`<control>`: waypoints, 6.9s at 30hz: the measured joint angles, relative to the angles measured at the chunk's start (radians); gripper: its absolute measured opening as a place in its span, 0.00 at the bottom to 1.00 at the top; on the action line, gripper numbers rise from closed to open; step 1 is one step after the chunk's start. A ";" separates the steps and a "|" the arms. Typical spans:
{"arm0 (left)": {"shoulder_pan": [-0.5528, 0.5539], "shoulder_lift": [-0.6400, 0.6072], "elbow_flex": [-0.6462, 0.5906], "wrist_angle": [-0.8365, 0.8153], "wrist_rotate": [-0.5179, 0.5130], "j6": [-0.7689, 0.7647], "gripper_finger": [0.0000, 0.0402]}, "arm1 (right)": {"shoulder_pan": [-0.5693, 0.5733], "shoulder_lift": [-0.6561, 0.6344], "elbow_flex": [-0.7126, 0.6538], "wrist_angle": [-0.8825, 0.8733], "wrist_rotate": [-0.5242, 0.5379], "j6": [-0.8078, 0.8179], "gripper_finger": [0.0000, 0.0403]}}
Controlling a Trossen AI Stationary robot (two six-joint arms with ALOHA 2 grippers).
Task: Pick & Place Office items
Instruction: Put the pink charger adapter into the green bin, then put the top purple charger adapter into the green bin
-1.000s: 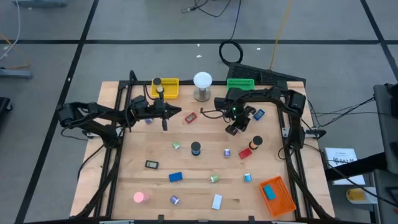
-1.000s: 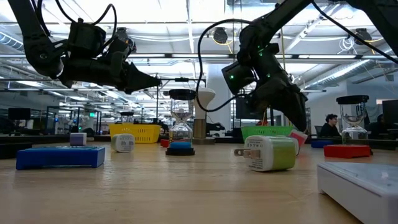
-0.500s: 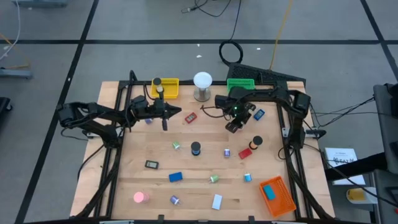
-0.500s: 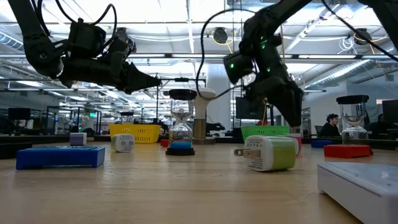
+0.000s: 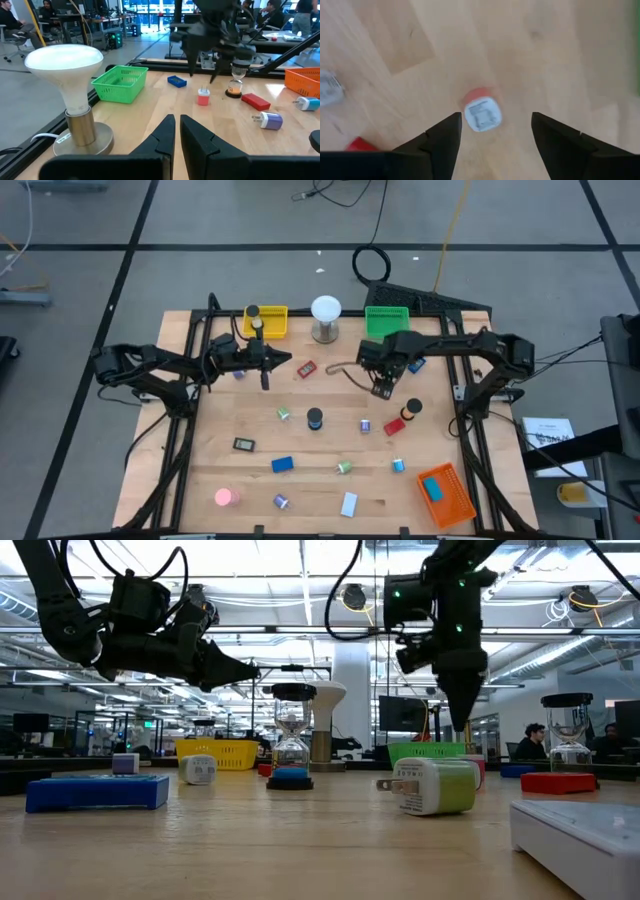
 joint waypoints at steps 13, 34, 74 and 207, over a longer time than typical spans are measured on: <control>0.000 0.000 0.000 0.000 0.000 -0.001 0.08 | 0.013 -0.004 -0.097 0.121 -0.027 -0.111 0.59; 0.000 0.000 0.000 -0.004 0.000 -0.004 0.08 | -0.002 0.062 -0.097 0.131 -0.051 -0.120 0.33; 0.000 0.000 0.000 0.002 0.000 -0.028 0.08 | -0.634 0.429 0.524 0.080 -0.153 0.374 0.33; -0.698 -0.197 0.002 -0.778 -0.576 -0.366 0.55 | 0.175 -0.399 -0.766 1.901 0.090 -0.098 0.00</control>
